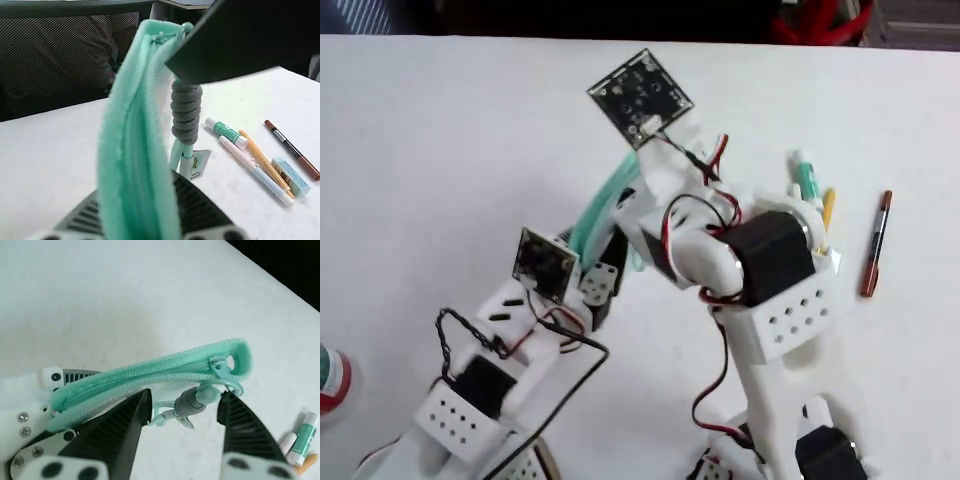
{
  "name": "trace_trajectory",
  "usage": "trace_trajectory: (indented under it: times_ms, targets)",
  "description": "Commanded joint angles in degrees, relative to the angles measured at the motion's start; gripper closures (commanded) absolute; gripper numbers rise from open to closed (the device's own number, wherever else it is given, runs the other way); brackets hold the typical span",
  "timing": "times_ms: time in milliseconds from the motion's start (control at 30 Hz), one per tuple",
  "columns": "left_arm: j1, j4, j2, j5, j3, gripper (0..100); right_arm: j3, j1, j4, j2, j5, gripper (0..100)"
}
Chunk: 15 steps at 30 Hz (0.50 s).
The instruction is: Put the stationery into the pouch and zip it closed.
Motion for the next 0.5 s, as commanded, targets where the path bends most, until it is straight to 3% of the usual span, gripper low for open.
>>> trace_trajectory:
  times_ms: [0,267,467]
  targets:
    - [-0.13,0.09,-0.84,-0.44,-3.34,98,-1.14,0.31,-0.13,0.13,-0.7,76.1]
    - [-0.13,0.0,-0.84,-0.44,-2.81,98,-1.93,6.99,-0.48,-3.65,-0.26,76.1]
    - [0.13,0.0,-0.84,-0.44,-2.81,98,-1.14,7.08,-1.8,-3.74,-0.09,76.1]
